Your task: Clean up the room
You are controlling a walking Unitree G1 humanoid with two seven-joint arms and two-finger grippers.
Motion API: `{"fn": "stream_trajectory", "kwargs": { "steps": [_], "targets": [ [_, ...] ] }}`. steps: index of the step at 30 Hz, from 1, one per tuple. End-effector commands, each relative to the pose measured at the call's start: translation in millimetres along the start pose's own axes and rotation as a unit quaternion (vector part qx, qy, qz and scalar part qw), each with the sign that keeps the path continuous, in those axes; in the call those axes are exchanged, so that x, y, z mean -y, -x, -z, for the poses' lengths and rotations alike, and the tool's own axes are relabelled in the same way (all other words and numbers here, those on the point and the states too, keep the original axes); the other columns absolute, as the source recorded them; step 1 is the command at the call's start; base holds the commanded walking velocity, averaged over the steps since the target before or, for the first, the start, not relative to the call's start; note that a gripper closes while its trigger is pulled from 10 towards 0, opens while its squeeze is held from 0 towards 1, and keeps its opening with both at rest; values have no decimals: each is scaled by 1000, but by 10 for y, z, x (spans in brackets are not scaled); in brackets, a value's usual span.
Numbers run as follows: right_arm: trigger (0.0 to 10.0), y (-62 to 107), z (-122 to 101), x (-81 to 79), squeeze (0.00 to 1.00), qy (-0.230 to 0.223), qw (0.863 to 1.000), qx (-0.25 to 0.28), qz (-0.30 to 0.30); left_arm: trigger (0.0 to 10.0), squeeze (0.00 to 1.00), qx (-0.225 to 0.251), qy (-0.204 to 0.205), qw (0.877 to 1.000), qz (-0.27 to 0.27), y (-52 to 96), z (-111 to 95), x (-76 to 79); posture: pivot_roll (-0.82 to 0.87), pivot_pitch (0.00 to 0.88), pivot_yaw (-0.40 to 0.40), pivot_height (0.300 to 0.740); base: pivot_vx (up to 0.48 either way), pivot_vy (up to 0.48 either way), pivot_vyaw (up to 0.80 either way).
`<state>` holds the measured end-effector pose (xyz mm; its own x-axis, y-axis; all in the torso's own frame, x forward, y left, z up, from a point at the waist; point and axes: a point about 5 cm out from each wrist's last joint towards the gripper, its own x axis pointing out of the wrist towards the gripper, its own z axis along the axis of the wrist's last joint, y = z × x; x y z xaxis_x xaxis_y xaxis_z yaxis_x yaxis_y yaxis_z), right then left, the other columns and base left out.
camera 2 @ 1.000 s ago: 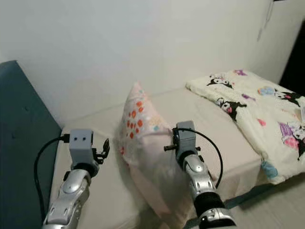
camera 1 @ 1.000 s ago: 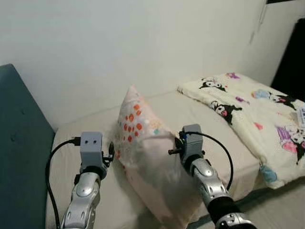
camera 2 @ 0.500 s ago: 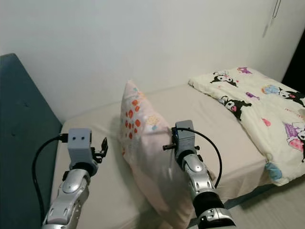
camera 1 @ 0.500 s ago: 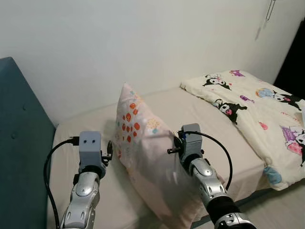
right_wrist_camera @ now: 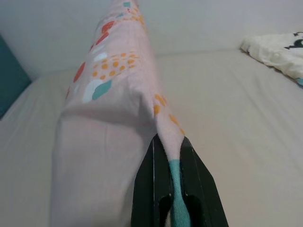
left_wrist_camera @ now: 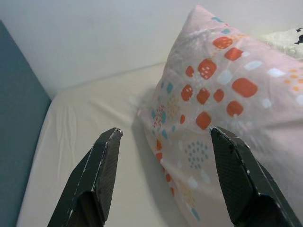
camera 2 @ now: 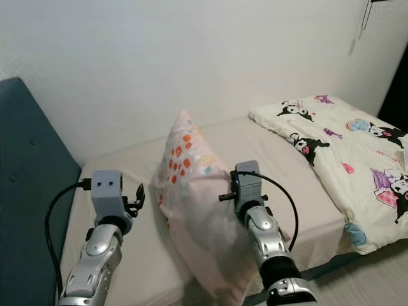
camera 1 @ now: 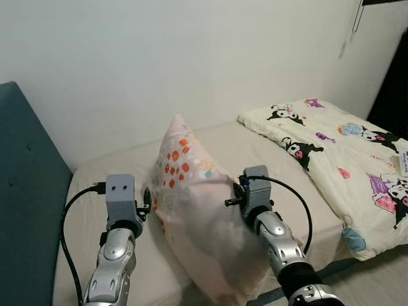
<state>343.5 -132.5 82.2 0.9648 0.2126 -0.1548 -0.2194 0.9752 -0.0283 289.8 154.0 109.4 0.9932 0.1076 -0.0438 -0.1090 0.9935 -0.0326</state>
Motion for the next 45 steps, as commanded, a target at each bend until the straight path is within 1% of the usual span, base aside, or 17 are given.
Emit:
{"fn": "stream_trajectory", "kwargs": {
  "steps": [1,5,11,33,34,44,45],
  "targets": [
    [10000,-27,-112,-16,0,5,1000,27,0,10000,0,-18,-5,1000,-12,5,67,-55,-100,0,49,720,0,0,0],
    [10000,-29,-109,-24,0,24,999,24,-7,10000,0,-15,-12,1000,-9,-3,66,-54,-100,0,50,720,0,0,522],
    [10000,-30,-113,-36,0,23,999,26,-9,10000,0,-15,-16,1000,-8,-4,64,-51,-100,0,49,720,0,0,800],
    [10000,-31,-136,-15,0,24,999,32,-4,10000,0,-8,-8,1000,-7,-2,44,-40,-102,0,50,720,0,0,800],
    [10000,-31,-140,-2,0,4,999,35,3,10000,0,-8,-8,1000,-8,-2,43,-44,-102,0,49,720,0,0,0],
    [10000,-32,-152,-1,0,4,999,39,2,10000,0,-2,-5,1000,-9,-11,18,-51,-104,0,47,720,0,0,0],
    [10000,-32,-153,0,0,4,999,40,2,10000,0,2,-15,1000,-6,-12,5,-39,-104,0,47,720,0,-480,0]
  ]
}}
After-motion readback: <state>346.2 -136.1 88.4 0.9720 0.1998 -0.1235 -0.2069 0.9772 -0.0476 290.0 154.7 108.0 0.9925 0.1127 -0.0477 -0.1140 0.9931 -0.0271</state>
